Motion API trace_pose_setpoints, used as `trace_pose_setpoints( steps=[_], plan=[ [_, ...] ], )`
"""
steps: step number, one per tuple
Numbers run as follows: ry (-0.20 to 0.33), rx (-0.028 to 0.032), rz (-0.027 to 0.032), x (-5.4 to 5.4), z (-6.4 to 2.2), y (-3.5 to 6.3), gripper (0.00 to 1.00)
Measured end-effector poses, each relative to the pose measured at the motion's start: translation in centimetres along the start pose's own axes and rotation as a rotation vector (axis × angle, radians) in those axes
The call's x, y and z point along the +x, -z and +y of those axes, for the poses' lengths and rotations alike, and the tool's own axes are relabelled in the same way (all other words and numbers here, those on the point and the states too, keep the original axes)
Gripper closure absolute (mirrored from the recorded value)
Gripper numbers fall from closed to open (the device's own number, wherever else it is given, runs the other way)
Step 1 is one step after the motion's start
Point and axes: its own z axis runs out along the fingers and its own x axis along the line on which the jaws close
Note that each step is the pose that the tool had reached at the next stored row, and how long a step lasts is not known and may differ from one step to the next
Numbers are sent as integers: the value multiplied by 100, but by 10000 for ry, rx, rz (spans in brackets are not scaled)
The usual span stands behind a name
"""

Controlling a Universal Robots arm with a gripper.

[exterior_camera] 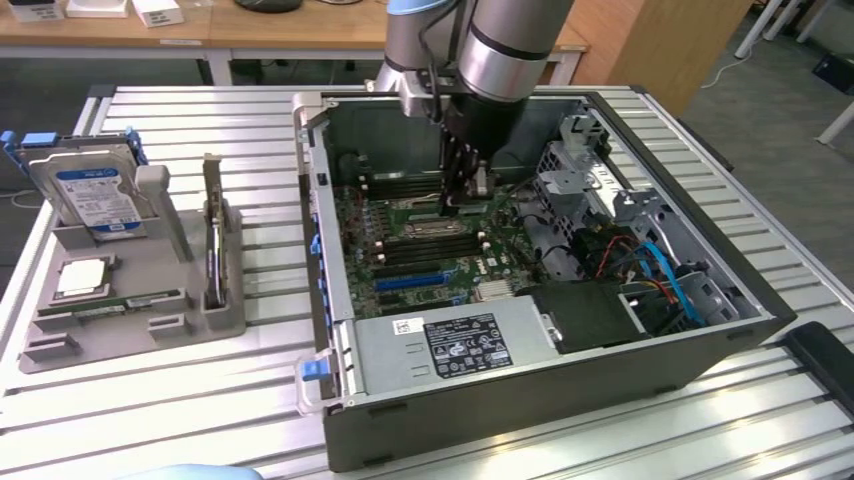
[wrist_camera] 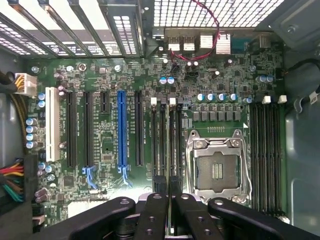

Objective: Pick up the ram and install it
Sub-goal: 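Insert the ram into the slot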

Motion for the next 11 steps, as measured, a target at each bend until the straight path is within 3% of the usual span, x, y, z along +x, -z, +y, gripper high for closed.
trace_pose_setpoints(
  steps=[11],
  plan=[
    [-99,-6,-10,4,4,-149,87]
  ],
)
